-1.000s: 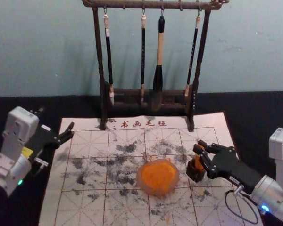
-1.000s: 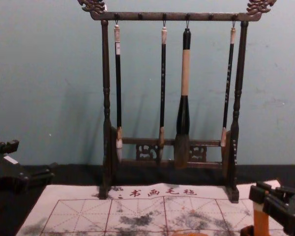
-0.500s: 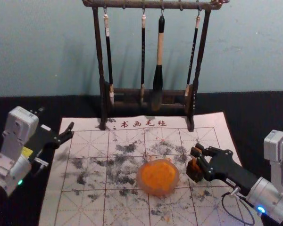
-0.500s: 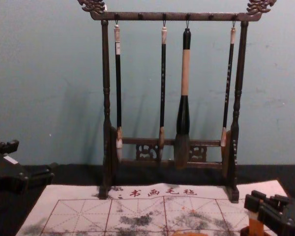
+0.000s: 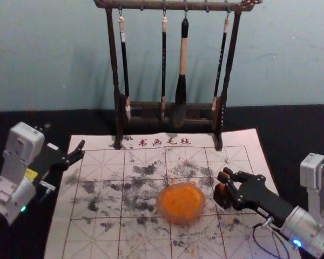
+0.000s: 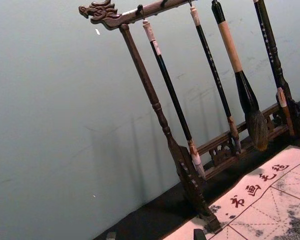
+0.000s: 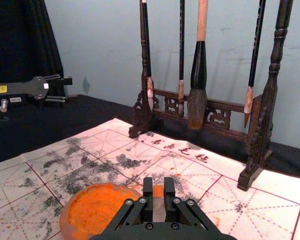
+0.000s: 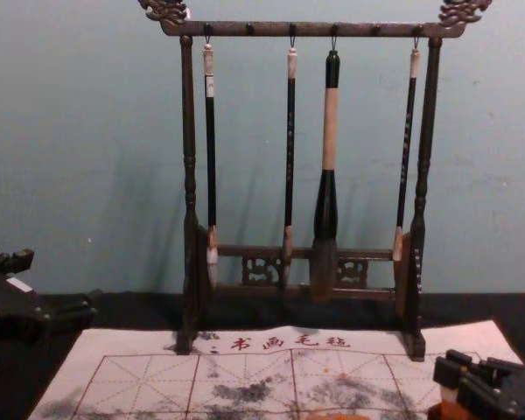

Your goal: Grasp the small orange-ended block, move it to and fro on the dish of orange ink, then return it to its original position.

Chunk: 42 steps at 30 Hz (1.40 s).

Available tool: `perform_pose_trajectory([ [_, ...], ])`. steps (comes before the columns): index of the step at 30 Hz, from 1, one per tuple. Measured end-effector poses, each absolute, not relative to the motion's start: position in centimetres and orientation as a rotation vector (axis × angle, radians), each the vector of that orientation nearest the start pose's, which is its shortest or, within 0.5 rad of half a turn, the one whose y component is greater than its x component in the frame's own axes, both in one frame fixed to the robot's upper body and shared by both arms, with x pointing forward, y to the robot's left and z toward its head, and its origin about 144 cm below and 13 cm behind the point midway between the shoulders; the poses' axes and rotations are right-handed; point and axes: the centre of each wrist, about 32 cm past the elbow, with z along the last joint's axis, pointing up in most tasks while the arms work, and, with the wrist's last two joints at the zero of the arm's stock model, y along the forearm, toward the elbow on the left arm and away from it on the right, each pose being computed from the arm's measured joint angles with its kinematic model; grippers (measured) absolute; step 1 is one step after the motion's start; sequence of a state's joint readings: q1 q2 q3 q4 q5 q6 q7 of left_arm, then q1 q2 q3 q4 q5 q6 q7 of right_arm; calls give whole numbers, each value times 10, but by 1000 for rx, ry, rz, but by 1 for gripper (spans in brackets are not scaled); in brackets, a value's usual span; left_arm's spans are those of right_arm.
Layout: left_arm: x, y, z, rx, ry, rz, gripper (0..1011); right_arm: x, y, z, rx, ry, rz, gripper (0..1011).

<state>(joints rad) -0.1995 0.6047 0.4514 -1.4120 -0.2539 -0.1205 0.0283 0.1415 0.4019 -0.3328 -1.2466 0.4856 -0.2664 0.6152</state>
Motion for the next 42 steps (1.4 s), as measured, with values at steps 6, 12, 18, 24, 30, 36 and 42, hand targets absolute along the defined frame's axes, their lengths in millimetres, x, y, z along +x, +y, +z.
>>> perform_pose_trajectory([
  [6,489,310,1140,304,-285,1248,1001,478,-291,1080,22,41,-798,88],
  [12,489,310,1140,304,-285,1248,1001,477,-291,1080,14,42,-796,87],
  [18,489,310,1140,304,-285,1248,1001,477,-290,1081,3,43,-798,87],
  [24,489,310,1140,304,-285,1248,1001,476,-290,1081,-4,43,-799,88],
  [30,489,310,1140,304,-285,1248,1001,475,-290,1081,-6,42,-806,88],
  [36,489,310,1140,305,-285,1248,1001,475,-290,1081,-6,42,-805,88],
  [42,489,310,1140,304,-285,1248,1001,475,-290,1081,-6,41,-804,88],
])
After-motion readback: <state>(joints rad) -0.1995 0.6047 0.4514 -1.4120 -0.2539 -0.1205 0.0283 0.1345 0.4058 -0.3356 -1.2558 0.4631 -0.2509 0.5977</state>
